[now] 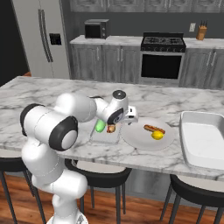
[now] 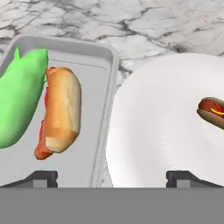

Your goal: Place one cooked food and one vegetable from the large plate to each tupperware container.

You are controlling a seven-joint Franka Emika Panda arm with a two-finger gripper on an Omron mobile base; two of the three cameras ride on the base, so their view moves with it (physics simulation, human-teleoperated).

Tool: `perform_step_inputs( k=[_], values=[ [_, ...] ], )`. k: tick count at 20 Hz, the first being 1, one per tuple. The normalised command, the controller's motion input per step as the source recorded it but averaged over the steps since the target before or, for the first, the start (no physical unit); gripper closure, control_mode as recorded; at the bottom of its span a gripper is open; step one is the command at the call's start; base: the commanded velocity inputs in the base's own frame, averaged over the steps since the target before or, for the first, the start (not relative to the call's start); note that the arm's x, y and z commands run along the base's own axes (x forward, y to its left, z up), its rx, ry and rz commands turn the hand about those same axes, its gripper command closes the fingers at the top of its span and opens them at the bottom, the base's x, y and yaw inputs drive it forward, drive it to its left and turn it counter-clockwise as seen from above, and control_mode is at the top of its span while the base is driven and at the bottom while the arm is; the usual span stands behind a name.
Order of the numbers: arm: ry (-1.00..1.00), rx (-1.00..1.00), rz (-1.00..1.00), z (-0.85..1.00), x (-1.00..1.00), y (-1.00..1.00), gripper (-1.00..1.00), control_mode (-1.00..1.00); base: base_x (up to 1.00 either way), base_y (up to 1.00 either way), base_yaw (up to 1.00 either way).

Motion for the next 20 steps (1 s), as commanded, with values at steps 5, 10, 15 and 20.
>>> perform_step_inputs(
  k=[5,10,15,20],
  values=[
    [0.07,0.0,-0.35,0.02,-0.04,-0.84,-1.0,-1.0,0.0,0.0,0.0],
    [0.06,0.0,-0.29,0.0,0.0,-0.96,-1.0,-1.0,0.0,0.0,0.0],
    [0.06,0.0,-0.17,0.0,0.0,-0.89,-1.0,-1.0,0.0,0.0,0.0],
    [0.0,0.04,-0.01,0.0,0.0,-0.6,-1.0,-1.0,0.0,0.0,0.0]
  ],
)
